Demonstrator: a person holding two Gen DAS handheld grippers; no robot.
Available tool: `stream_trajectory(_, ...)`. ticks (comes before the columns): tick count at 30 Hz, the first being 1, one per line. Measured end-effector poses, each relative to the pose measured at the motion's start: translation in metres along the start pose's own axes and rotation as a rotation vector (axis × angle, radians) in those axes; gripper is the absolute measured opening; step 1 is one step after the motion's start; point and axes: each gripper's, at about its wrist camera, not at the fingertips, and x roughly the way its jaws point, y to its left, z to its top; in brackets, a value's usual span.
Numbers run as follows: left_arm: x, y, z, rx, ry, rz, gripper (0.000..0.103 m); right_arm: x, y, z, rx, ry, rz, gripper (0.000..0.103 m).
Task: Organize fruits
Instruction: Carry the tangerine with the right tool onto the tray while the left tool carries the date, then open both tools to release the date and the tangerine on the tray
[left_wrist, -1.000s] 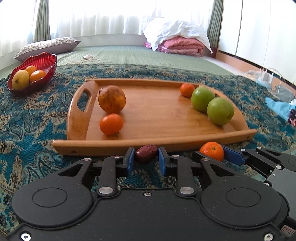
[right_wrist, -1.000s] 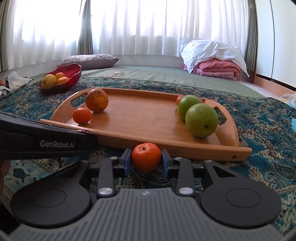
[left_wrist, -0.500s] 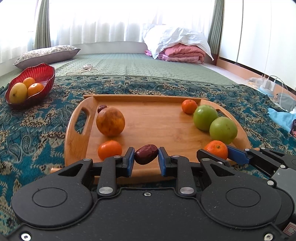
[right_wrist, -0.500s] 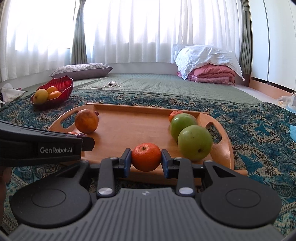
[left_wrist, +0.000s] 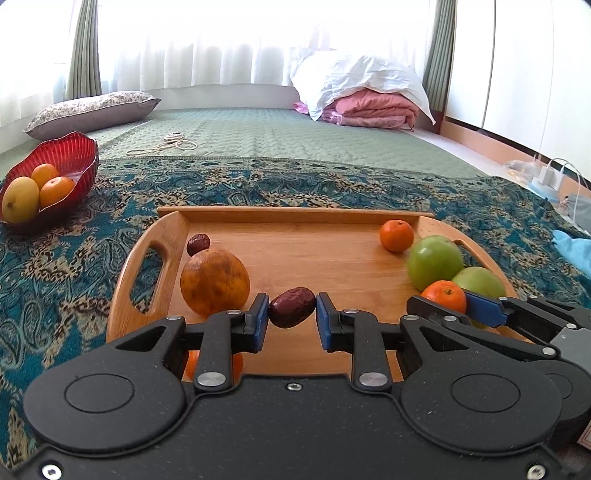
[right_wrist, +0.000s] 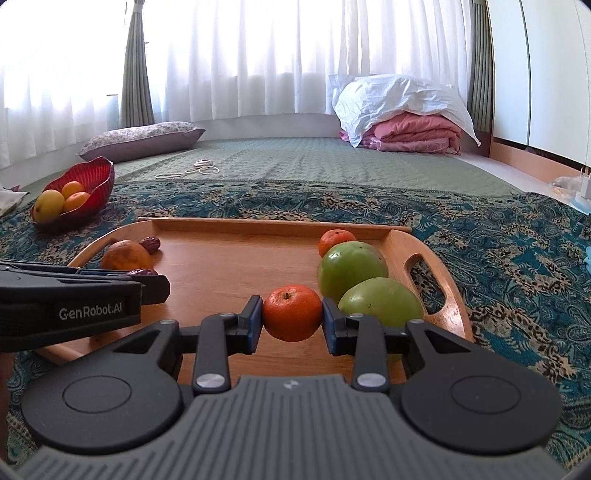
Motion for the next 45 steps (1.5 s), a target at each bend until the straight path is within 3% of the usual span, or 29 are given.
stream_trajectory(14, 0.029, 0.001, -0.006, 0.016, 0.039, 0.014, 0.026, 0.022, -0.002, 0.001, 0.019, 0.055, 0.011, 0.039)
stream_trajectory(40, 0.034, -0.006, -0.009, 0.048, 0.035, 0.015, 0.026, 0.029, -0.006, -0.001, 0.046, 0.087, 0.009, 0.040)
stream_trajectory(45, 0.032, -0.004, -0.009, 0.041, 0.037, 0.013, 0.029, 0.028, -0.006, -0.001, 0.049, 0.087, 0.011, 0.047)
